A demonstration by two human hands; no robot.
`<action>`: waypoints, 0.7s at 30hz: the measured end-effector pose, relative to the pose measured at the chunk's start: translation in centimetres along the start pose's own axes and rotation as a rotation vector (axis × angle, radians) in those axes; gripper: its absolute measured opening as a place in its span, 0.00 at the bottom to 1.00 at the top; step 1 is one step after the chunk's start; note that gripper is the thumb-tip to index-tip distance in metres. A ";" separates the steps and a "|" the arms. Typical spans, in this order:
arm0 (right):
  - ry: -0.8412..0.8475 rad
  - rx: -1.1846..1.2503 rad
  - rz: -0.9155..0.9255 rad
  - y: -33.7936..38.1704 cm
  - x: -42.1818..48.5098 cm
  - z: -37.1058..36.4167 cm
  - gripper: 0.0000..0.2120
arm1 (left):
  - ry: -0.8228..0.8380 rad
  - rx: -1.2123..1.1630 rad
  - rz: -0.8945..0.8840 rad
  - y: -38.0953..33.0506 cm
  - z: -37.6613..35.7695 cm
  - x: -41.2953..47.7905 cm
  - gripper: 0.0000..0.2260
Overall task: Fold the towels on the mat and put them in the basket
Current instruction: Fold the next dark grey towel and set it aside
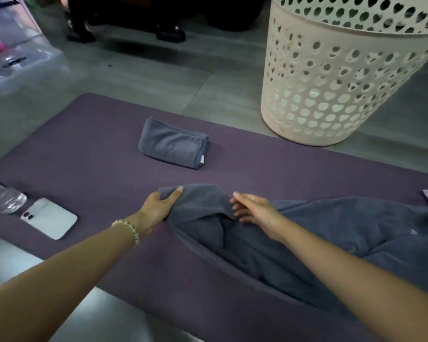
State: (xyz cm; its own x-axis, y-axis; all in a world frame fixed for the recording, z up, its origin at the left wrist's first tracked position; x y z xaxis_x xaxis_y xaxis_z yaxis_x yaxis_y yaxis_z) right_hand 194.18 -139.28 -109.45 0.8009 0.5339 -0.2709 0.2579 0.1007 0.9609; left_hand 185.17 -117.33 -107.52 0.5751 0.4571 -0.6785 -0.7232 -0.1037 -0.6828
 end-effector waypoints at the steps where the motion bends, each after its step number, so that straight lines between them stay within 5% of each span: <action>1: -0.062 -0.075 0.054 0.0 0.7 0.5 0.08 | -0.037 0.037 -0.021 0.5 1.7 -0.2 0.15; 4: -0.087 -0.256 0.128 -0.3 2.9 0.4 0.10 | -0.066 0.143 -0.034 2.6 6.0 -1.1 0.13; 11: 0.186 -0.686 -0.044 -3.5 6.8 -3.2 0.27 | -0.188 0.237 0.022 8.1 13.3 -2.3 0.14; 14: 0.230 -0.907 0.050 -3.1 7.0 -4.6 0.26 | -0.195 0.188 0.057 9.6 14.2 -2.5 0.15; 17: 0.254 -0.798 0.157 -2.7 7.5 -7.1 0.19 | -0.182 0.145 0.053 10.3 14.1 -2.7 0.14; 21: 0.358 -0.669 0.009 -3.5 8.2 -10.7 0.29 | -0.193 0.098 0.039 10.8 13.8 -2.9 0.13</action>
State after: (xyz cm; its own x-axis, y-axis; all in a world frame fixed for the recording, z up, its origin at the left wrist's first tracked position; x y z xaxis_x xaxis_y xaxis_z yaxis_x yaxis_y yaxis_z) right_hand 194.09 -126.25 -114.45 0.5479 0.7656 -0.3372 -0.2224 0.5219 0.8235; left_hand 170.46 -107.59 -109.18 0.4687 0.6162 -0.6329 -0.7825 -0.0428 -0.6212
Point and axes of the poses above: each hand's wrist, its own x-axis towards the middle knuckle, its own z-axis out of the back of the hand, y = z × x, the point moved 5 cm from there along x, towards the middle knuckle, and after that the axes turned 14 degrees about z, right-handed, at the moved point
